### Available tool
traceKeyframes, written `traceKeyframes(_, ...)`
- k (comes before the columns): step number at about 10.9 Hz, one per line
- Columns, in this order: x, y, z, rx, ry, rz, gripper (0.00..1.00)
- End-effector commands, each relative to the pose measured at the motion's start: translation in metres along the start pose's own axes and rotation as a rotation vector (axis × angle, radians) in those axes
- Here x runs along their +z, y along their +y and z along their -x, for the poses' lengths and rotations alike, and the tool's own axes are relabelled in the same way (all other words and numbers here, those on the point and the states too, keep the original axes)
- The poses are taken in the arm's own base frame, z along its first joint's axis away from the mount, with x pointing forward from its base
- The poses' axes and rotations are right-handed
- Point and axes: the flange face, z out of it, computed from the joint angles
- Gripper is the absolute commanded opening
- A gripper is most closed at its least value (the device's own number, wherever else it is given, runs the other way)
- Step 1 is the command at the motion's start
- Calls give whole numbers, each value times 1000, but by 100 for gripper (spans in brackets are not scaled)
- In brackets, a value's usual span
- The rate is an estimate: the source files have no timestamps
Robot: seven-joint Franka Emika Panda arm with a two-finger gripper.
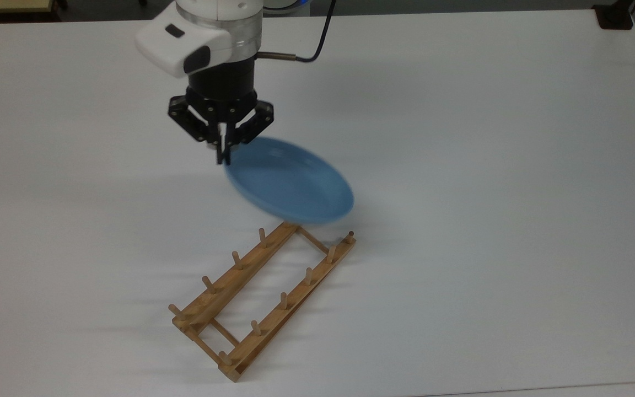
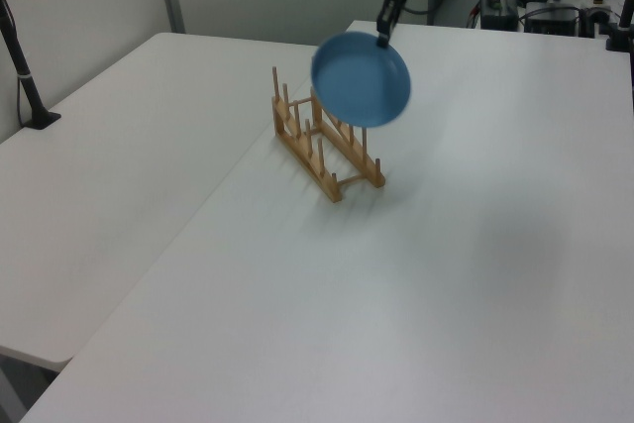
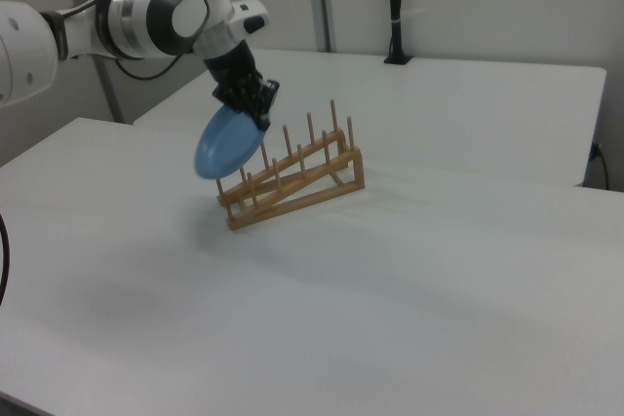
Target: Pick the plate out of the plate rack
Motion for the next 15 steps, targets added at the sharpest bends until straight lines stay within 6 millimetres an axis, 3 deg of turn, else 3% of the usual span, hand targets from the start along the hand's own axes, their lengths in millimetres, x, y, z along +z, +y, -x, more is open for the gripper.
traceKeyframes(1,17,-15,30,-130,-185,-89,0)
traceKeyframes(3,39,-28,50,-255,-316,-127,0)
traceKeyframes(5,70,-53,73,-486,-473,-204,0)
traceKeyframes(7,100,-76,88,-590,-553,-245,0)
traceKeyframes(10,149,-85,93,-725,-587,-279,0)
traceKeyframes(13,180,-86,90,-795,-552,-290,2)
traceKeyframes(14,184,-88,88,-781,-549,-283,8)
traceKeyframes(15,179,-85,85,-735,-547,-267,29)
